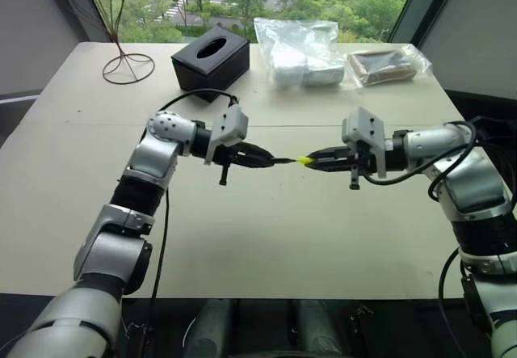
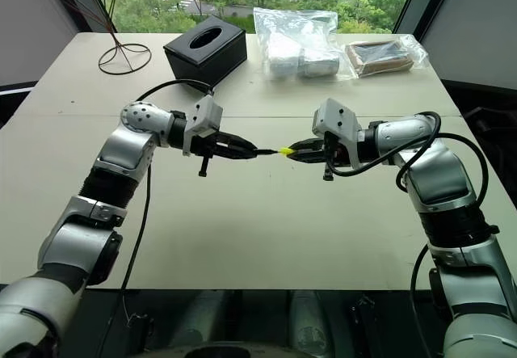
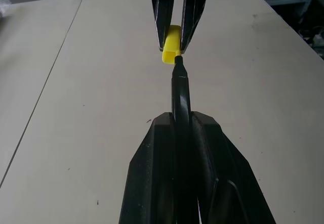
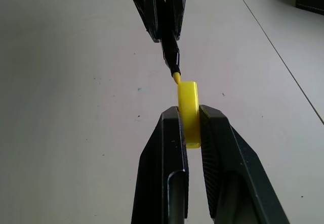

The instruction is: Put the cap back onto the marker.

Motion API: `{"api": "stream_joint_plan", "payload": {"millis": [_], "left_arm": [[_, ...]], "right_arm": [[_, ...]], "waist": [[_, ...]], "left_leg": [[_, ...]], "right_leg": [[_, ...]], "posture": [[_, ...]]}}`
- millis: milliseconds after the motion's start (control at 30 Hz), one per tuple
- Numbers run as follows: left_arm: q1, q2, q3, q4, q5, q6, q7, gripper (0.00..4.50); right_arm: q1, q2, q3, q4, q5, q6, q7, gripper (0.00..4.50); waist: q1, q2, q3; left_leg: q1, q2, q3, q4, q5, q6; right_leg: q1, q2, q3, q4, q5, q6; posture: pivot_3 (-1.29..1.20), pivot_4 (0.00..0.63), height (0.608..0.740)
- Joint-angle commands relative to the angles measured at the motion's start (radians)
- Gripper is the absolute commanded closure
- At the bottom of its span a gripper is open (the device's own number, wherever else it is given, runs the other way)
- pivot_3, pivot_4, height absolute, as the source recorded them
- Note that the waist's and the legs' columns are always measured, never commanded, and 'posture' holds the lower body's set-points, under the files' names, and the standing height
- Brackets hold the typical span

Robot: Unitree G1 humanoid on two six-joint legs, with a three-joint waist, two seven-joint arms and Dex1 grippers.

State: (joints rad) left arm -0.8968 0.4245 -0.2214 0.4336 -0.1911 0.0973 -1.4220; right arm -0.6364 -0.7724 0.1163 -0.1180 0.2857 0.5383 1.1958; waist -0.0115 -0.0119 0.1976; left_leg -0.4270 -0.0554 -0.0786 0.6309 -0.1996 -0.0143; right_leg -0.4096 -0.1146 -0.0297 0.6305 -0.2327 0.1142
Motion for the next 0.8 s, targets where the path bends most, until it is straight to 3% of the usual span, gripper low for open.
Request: {"api": "stream_joint_plan", "payload": {"millis": [33,800], "left_arm": [[-0.013,-0.008,0.0,-0.01,0.001,-0.021,0.004,4.5],[-0.029,0.03,0.016,0.002,-0.003,-0.025,-0.018,4.5]], "right_arm": [[-0.006,0.002,0.003,-0.065,0.021,-0.001,0.0,4.47],[0.02,-0.015,0.012,-0.065,0.014,-0.01,-0.008,4.47]], "waist": [[0.0,0.0,0.0],[0.0,0.0,0.0]], "left_leg": [[0.0,0.0,0.0,0.0,0.0,0.0],[0.0,0.0,0.0,0.0,0.0,0.0]], "right_leg": [[0.0,0.0,0.0,0.0,0.0,0.0],[0.0,0.0,0.0,0.0,0.0,0.0]], "posture": [[0.0,0.15,0.74],[0.0,0.15,0.74]]}}
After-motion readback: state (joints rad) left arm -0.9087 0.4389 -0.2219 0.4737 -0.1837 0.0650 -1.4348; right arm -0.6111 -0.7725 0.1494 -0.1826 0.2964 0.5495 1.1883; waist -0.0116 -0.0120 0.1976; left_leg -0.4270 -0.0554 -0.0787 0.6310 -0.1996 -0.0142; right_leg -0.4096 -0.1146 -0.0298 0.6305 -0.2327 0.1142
